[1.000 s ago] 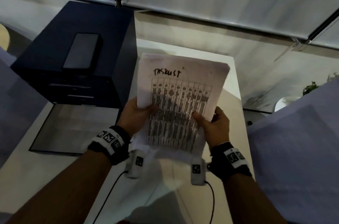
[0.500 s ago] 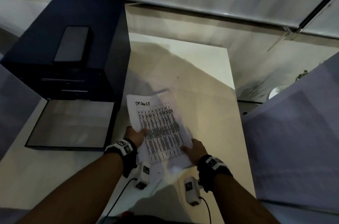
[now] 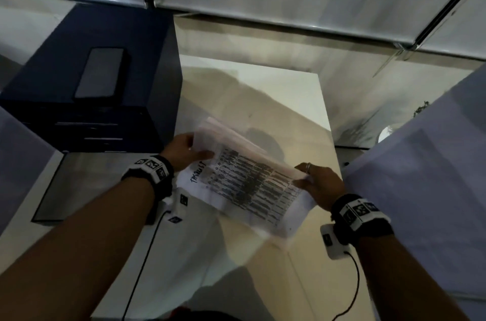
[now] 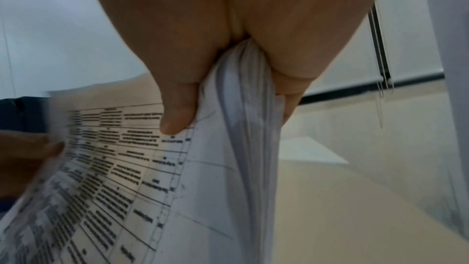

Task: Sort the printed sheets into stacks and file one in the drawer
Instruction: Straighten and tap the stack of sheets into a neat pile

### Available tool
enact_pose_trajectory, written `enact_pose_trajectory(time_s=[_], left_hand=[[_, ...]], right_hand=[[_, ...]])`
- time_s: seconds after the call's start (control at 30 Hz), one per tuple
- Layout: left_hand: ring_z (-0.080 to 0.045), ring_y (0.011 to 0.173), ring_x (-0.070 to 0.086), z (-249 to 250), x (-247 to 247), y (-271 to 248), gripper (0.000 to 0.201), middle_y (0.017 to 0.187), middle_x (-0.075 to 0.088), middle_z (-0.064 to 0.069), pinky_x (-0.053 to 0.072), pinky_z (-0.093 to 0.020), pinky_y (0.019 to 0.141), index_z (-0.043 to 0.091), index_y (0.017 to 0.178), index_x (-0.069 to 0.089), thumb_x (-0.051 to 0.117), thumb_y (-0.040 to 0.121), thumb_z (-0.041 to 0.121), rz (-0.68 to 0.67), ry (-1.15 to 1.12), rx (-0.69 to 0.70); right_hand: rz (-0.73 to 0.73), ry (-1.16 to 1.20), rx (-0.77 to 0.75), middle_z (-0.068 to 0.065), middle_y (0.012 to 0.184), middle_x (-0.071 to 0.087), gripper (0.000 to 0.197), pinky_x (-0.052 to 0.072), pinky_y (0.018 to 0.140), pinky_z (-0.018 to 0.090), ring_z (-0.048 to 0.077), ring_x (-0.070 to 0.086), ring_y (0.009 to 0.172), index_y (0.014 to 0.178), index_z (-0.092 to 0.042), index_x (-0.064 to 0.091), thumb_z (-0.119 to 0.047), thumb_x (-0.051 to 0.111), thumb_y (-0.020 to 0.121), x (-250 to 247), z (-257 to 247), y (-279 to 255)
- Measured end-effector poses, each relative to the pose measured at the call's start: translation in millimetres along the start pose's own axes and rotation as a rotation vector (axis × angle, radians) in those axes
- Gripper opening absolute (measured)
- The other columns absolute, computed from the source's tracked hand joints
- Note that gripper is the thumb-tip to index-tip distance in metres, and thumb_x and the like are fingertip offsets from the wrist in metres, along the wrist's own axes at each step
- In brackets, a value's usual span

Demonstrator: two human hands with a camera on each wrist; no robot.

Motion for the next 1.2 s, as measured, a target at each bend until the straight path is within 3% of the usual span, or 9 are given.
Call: enact_pose_trajectory(time_s=[0.07, 0.17, 0.3, 0.4, 0.57, 0.77, 0.9, 1.03, 1.2], left_hand=[[-0.012, 0.087, 0.065, 13, 5, -9, 0.023, 0.086, 0.069, 0.01, 0.049, -0.013, 0.067, 0.018, 0.097, 0.067, 0.077, 0.08, 0.008, -0.009, -0.063, 0.067], [0.0, 0.072, 0.068, 18, -1, -18, 0.024, 0.071, 0.073, 0.016, 0.051, -0.01, 0.061, 0.021, 0.089, 0.068, 0.072, 0.082, -0.001, 0.082, -0.285, 0.12], [0.004, 0.068, 0.069, 26, -5, -32, 0.023, 0.072, 0.074, 0.019, 0.052, -0.011, 0.059, 0.02, 0.09, 0.068, 0.071, 0.082, -0.001, 0.123, -0.414, 0.151], [0.0, 0.073, 0.07, 32, -8, -39, 0.019, 0.078, 0.075, 0.01, 0.054, -0.014, 0.063, 0.018, 0.09, 0.069, 0.073, 0.082, 0.001, 0.217, -0.48, 0.161], [0.009, 0.074, 0.067, 23, 4, -58, 0.026, 0.089, 0.069, 0.012, 0.051, -0.009, 0.061, 0.027, 0.091, 0.065, 0.069, 0.086, 0.002, 0.425, -0.525, 0.182], [0.007, 0.092, 0.066, -5, 13, -56, 0.039, 0.105, 0.068, 0.005, 0.052, -0.011, 0.074, 0.018, 0.112, 0.063, 0.074, 0.08, -0.001, 0.329, -0.345, 0.115], [0.008, 0.086, 0.066, 3, 6, -56, 0.034, 0.099, 0.069, 0.01, 0.052, -0.015, 0.077, 0.026, 0.102, 0.065, 0.068, 0.085, -0.003, 0.336, -0.388, 0.14], [0.013, 0.077, 0.062, 8, -5, -63, 0.034, 0.095, 0.064, 0.003, 0.048, -0.006, 0.067, 0.007, 0.109, 0.06, 0.075, 0.08, 0.0, 0.323, -0.278, 0.177], [0.005, 0.09, 0.06, 46, -17, -66, 0.054, 0.1, 0.061, 0.013, 0.05, -0.008, 0.072, 0.03, 0.115, 0.057, 0.086, 0.07, 0.027, 0.265, 0.015, 0.32]], right_hand=[[0.067, 0.048, 0.018, -0.002, 0.092, 0.072, 0.02, 0.051, 0.077, 0.028, 0.019, 0.067, 0.089, 0.1, -0.033, 0.069, -0.027, 0.074, 0.082, -14, 3, 2], [0.303, 0.503, 0.143, -0.003, 0.089, 0.071, 0.034, 0.051, 0.069, 0.011, 0.001, 0.068, 0.08, 0.098, -0.023, 0.068, -0.009, 0.083, 0.071, -35, 13, -4], [0.421, 1.119, 0.278, 0.011, 0.103, 0.072, 0.064, 0.057, 0.081, 0.043, 0.025, 0.069, 0.092, 0.112, -0.014, 0.064, -0.021, 0.09, 0.054, -8, 30, -17], [0.482, 1.018, 0.318, 0.009, 0.1, 0.074, 0.053, 0.057, 0.083, 0.053, 0.03, 0.07, 0.093, 0.096, -0.018, 0.07, -0.037, 0.091, 0.051, 0, 20, -17], [0.677, 0.995, 0.188, -0.006, 0.093, 0.072, 0.027, 0.058, 0.082, 0.035, 0.009, 0.07, 0.086, 0.093, -0.023, 0.068, -0.011, 0.082, 0.073, -11, -5, -14], [0.601, 0.98, 0.143, 0.007, 0.094, 0.067, 0.035, 0.051, 0.068, 0.011, -0.006, 0.064, 0.073, 0.102, -0.006, 0.063, 0.008, 0.076, 0.073, 4, -12, -15], [0.593, 1.0, 0.158, -0.001, 0.08, 0.071, 0.024, 0.055, 0.073, 0.029, 0.009, 0.066, 0.074, 0.083, -0.016, 0.067, 0.003, 0.077, 0.074, -4, -3, -15], [0.602, 0.929, 0.101, -0.01, 0.079, 0.071, 0.038, 0.052, 0.066, 0.011, -0.003, 0.066, 0.073, 0.09, -0.013, 0.063, 0.011, 0.08, 0.066, -14, -3, -16], [0.394, 0.67, 0.12, -0.003, 0.096, 0.068, 0.056, 0.054, 0.078, 0.018, 0.006, 0.066, 0.085, 0.113, -0.025, 0.063, -0.003, 0.085, 0.067, -18, -4, -9]])
Point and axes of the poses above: each hand's wrist, its own y-axis towards the middle knuckle, its own x-axis out of the palm, z = x × y, the point moved 7 cm from there along y, towards the middle knuckle
